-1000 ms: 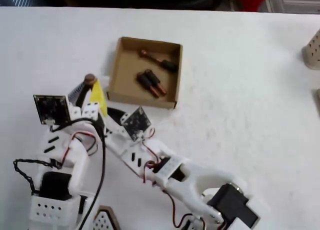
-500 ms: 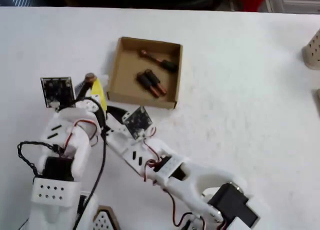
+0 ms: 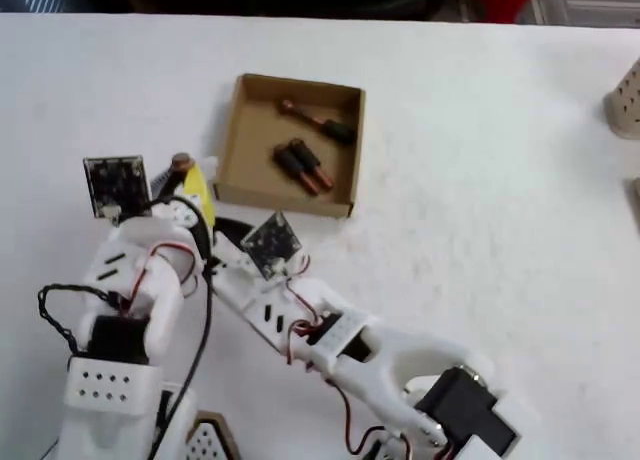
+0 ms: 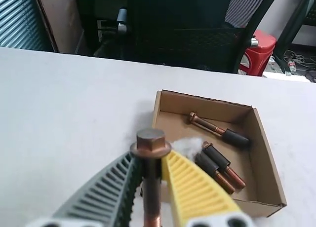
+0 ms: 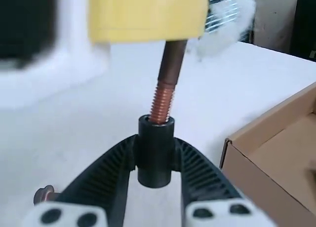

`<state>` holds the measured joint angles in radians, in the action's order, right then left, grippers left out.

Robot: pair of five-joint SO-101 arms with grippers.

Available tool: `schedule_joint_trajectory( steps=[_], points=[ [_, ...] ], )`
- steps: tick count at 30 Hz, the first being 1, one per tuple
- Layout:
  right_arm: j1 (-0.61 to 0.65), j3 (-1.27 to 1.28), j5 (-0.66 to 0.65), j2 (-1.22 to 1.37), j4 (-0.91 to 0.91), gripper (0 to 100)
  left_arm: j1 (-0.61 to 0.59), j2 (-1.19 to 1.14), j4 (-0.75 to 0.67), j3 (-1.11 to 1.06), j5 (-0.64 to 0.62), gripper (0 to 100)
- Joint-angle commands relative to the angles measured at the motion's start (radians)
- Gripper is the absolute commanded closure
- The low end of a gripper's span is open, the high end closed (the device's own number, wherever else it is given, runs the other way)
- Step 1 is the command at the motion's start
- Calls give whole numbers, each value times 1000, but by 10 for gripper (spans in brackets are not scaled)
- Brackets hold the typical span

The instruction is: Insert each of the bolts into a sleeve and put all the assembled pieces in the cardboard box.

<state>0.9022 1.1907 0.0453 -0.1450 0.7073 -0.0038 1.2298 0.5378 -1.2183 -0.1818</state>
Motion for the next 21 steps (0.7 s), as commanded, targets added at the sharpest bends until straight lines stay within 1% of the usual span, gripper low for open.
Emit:
schedule_joint_trajectory(
  steps=[1,7,9,12,19,21],
  points=[
    [-13,-37,5,-18,-4,981,7,114,2,-32,-11,977],
    [-7,-34,3,-16,-8,981,16,252,64,-107,-9,976],
    [-7,-32,-15,-16,-8,981,19,251,66,-117,-9,976],
    [-7,-31,-92,-15,-8,981,19,234,68,-129,-9,976],
    [-7,-32,-94,-16,-31,981,19,222,69,-124,-9,973],
    [-7,-32,-94,-16,-36,981,19,222,71,-124,-14,928]
  ],
)
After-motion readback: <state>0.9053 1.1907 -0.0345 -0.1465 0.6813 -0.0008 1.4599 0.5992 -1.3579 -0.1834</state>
